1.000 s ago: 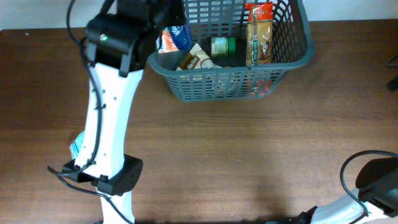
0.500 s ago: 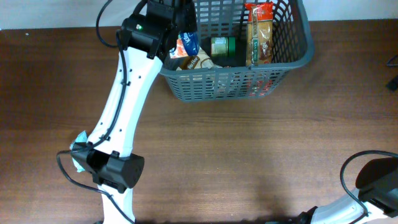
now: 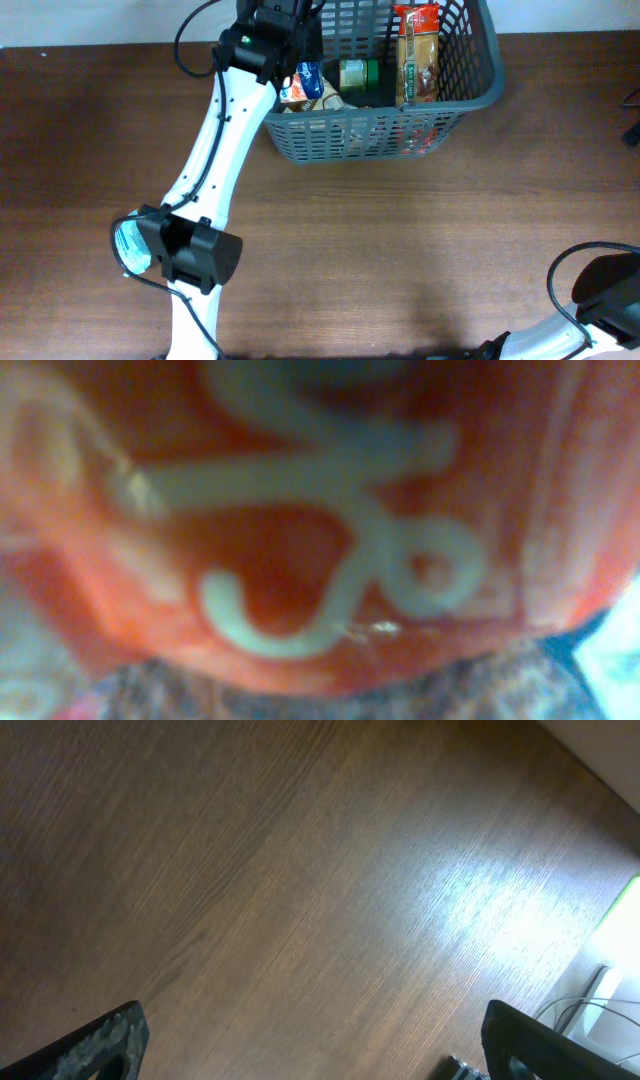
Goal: Pack container
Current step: 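Lower the multipack into the basket and open the left gripper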
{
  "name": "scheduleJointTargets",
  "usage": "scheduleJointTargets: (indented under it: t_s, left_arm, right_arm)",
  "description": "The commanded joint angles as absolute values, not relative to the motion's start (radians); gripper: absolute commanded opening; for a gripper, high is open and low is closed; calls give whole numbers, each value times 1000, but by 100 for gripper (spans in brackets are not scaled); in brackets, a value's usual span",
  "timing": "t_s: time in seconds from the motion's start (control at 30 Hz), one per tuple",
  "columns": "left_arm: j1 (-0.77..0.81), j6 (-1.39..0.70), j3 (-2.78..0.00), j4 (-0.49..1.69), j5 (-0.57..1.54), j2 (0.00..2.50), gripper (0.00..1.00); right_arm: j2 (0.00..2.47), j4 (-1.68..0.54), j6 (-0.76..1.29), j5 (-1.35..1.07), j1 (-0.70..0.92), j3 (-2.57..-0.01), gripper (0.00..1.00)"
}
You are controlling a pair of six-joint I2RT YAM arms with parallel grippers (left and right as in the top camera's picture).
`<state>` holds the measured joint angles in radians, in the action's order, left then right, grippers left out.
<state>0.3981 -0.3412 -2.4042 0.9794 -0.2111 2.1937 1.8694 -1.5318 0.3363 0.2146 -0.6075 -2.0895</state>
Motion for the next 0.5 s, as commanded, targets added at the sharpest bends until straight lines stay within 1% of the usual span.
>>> scheduleJointTargets:
  t_s: [0.0, 0.17, 0.37, 0.43, 0.47]
  left_arm:
    - [399, -347, -2405, 978, -226, 2209, 11]
    - [400, -347, -2405, 993, -226, 2228, 14]
    - [400, -348, -2405, 1038, -225, 2267, 15]
    - [400, -347, -2405, 1055, -226, 2277, 19]
    - [400, -347, -2405, 1059, -226, 2281, 23]
  right_arm:
    - [1871, -1528, 342, 213, -609, -2083, 99]
    - [1871, -1528, 342, 213, -609, -2083, 99]
    - [1871, -1528, 342, 213, -609, -2083, 99]
    - [1871, -1528, 342, 213, -609, -2083, 99]
    - [1871, -1528, 342, 213, -609, -2083, 99]
